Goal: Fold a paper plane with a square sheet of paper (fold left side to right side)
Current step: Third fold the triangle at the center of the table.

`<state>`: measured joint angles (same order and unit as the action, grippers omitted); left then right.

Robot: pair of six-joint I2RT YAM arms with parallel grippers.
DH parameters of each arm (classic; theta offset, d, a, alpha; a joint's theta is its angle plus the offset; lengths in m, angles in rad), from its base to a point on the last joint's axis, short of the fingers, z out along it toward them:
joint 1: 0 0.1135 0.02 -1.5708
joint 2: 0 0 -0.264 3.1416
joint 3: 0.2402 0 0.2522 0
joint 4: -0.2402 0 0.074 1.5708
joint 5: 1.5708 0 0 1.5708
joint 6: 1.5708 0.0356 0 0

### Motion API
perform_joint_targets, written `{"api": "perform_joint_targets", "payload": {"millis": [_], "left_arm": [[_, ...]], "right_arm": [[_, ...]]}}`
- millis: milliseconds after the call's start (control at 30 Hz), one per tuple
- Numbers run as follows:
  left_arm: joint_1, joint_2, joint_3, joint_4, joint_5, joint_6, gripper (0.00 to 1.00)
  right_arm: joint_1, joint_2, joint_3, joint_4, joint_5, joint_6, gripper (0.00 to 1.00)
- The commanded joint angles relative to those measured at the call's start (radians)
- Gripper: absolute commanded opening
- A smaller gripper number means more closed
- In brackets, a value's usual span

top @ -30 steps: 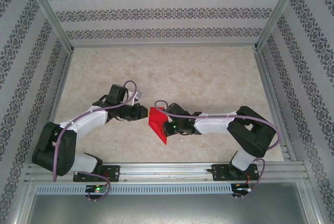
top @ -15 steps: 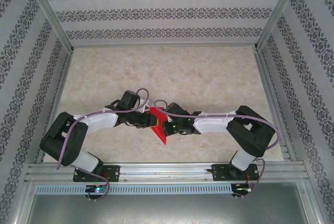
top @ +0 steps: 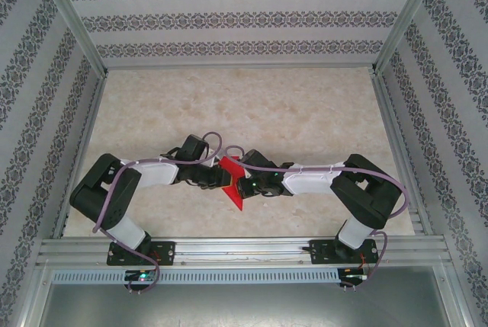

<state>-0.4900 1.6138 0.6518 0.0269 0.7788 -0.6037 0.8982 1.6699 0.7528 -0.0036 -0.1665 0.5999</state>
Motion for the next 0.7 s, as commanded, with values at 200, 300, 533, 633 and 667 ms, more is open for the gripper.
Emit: {"api": "perform_joint_targets", "payload": {"millis": [200, 300, 533, 633, 667], "left_arm": [[-0.01, 0.032, -0.012, 0.034, -0.029, 0.013, 0.19], [-0.01, 0.04, -0.008, 0.032, -0.036, 0.018, 0.19], [-0.009, 0.072, -0.009, 0.028, -0.053, 0.034, 0.18], [-0.009, 0.081, -0.01, 0.011, -0.072, 0.044, 0.17], [-0.01, 0.084, -0.009, 0.0, -0.08, 0.048, 0.16]], "right_arm": [[-0.005, 0.067, -0.029, -0.13, 0.007, 0.002, 0.0], [-0.005, 0.067, -0.029, -0.133, 0.007, 0.003, 0.0], [-0.005, 0.061, -0.027, -0.133, 0.008, 0.002, 0.0], [-0.007, 0.054, -0.022, -0.132, 0.005, 0.001, 0.0], [-0.008, 0.05, -0.018, -0.135, 0.005, -0.002, 0.0]]}}
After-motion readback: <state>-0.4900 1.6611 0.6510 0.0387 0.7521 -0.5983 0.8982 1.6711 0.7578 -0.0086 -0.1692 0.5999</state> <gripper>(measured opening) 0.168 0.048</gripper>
